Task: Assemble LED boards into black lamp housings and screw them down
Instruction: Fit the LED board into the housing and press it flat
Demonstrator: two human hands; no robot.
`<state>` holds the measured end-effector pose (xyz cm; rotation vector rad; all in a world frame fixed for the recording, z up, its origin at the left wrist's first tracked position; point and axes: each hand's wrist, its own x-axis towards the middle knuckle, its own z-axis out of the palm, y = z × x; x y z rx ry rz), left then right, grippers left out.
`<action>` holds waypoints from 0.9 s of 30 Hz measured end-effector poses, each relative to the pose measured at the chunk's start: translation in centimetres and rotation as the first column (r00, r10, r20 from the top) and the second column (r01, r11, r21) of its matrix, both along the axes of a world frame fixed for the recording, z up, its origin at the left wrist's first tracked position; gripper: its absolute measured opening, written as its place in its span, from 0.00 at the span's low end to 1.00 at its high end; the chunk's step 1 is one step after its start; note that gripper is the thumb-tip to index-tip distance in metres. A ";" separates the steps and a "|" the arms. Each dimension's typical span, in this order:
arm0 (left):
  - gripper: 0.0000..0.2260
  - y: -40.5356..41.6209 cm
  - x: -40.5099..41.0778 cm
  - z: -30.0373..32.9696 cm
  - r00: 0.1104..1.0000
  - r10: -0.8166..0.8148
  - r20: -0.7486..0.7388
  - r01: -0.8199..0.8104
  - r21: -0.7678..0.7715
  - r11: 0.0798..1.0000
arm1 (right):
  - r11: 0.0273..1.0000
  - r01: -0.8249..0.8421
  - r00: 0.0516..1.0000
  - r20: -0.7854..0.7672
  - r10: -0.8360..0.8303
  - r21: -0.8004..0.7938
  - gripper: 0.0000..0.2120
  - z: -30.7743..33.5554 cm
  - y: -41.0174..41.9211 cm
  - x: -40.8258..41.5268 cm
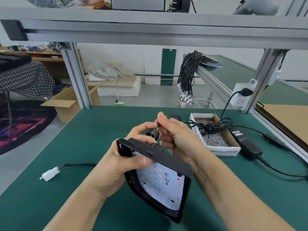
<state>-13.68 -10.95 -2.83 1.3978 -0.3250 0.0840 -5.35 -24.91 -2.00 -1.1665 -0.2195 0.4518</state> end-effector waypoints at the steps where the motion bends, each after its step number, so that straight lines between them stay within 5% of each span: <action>1: 0.12 -0.2 0.4 -0.2 0.999 0.036 0.012 -0.036 0.014 0.999 | 1.000 0.012 1.000 -0.005 -0.012 0.006 0.11 0.0 0.0 -0.1; 7: 0.21 -0.2 -0.4 0.1 0.999 -0.032 0.042 0.037 -0.115 0.993 | 0.983 0.183 0.983 -0.001 -0.183 0.028 0.11 0.5 0.5 -0.9; 16: 0.22 -0.5 0.6 -0.3 0.999 0.005 0.052 -0.002 -0.060 0.998 | 0.927 0.359 0.931 -0.112 -0.347 0.107 0.12 1.7 -0.3 0.4; 19: 0.19 -0.5 0.0 0.1 0.992 0.017 0.121 -0.018 0.008 1.000 | 0.949 0.267 0.949 -0.216 -0.230 0.164 0.11 1.6 -0.6 0.5; 23: 0.16 -1.0 0.3 -0.3 0.982 0.070 0.175 -0.076 0.027 0.997 | 0.984 -0.052 0.998 -0.041 0.045 -0.169 0.13 1.0 -1.3 -1.0; 27: 0.13 -0.6 0.1 -0.8 0.977 0.137 0.162 -0.142 0.021 0.990 | 0.991 0.071 0.997 0.021 -0.070 -0.115 0.11 1.3 -2.3 -1.0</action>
